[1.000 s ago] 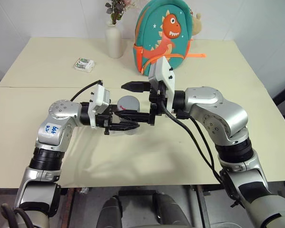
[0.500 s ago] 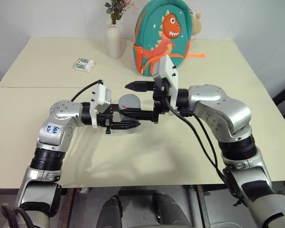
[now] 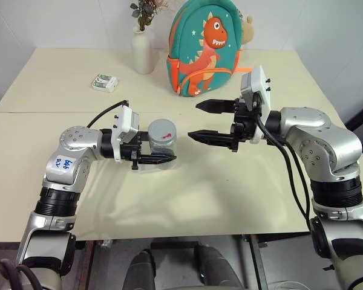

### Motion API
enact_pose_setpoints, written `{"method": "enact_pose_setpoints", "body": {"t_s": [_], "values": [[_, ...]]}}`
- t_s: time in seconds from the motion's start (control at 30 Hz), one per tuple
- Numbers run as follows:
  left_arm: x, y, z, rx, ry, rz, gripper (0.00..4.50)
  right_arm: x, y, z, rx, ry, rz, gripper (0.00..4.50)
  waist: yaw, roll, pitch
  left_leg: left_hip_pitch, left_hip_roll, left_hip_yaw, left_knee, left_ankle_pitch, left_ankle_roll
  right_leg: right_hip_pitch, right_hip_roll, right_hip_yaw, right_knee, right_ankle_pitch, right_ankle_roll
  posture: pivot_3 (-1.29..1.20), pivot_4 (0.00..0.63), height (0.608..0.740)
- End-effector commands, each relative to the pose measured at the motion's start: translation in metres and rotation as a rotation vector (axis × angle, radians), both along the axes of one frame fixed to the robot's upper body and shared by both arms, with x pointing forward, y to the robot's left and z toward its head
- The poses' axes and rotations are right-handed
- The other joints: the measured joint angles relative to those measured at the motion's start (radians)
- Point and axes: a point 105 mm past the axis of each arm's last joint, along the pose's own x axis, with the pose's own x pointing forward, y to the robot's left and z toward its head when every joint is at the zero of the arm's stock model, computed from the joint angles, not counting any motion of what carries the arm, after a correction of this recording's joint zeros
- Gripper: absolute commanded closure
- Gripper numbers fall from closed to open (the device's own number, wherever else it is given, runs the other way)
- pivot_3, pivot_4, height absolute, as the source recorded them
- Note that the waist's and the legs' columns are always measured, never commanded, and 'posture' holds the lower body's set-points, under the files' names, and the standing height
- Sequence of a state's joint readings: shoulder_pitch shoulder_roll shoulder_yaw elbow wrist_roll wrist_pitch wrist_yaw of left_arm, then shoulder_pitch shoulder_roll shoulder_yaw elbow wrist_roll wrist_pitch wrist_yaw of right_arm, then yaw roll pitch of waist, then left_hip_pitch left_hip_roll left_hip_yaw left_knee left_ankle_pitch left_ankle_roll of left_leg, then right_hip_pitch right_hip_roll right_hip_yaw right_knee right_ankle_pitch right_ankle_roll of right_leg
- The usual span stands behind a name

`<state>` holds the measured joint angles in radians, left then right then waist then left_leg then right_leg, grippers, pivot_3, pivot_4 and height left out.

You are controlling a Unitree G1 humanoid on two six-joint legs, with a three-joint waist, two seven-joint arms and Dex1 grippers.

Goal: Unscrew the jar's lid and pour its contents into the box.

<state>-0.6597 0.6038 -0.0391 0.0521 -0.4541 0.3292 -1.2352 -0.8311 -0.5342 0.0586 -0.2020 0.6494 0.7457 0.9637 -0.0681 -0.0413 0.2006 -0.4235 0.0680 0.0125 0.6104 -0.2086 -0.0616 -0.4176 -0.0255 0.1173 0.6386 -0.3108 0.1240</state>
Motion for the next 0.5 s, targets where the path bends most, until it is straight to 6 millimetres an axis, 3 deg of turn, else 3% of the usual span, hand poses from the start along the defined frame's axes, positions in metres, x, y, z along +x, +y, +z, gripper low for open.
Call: {"method": "enact_pose_setpoints", "body": {"t_s": [0.03, 0.27, 0.5], "values": [[-0.001, -0.004, 0.013, -0.020, -0.047, -0.018, 2.44, -0.016, 0.018, 0.016, 0.036, -0.058, 0.085, 0.03, 0.000, 0.000, 0.000, 0.000, 0.000, 0.000, 0.000, 0.000, 0.000, 0.000, 0.000, 0.000, 0.000, 0.000, 0.000, 0.00, 0.150, 0.740], [-0.001, -0.008, 0.011, -0.023, -0.043, -0.029, 2.44, -0.008, 0.048, 0.013, 0.022, -0.046, 0.054, 0.03, 0.003, 0.000, 0.000, 0.000, 0.000, 0.000, 0.001, 0.000, 0.000, 0.000, 0.000, 0.000, 0.002, 0.000, 0.000, 0.00, 0.150, 0.740], [-0.001, -0.009, 0.011, -0.031, -0.042, -0.032, 2.44, 0.001, 0.055, 0.008, 0.001, -0.034, 0.007, 0.03, 0.009, 0.000, 0.000, 0.000, 0.000, 0.000, 0.001, 0.000, 0.000, 0.000, 0.000, 0.000, 0.001, 0.000, 0.000, 0.00, 0.150, 0.740]]}}
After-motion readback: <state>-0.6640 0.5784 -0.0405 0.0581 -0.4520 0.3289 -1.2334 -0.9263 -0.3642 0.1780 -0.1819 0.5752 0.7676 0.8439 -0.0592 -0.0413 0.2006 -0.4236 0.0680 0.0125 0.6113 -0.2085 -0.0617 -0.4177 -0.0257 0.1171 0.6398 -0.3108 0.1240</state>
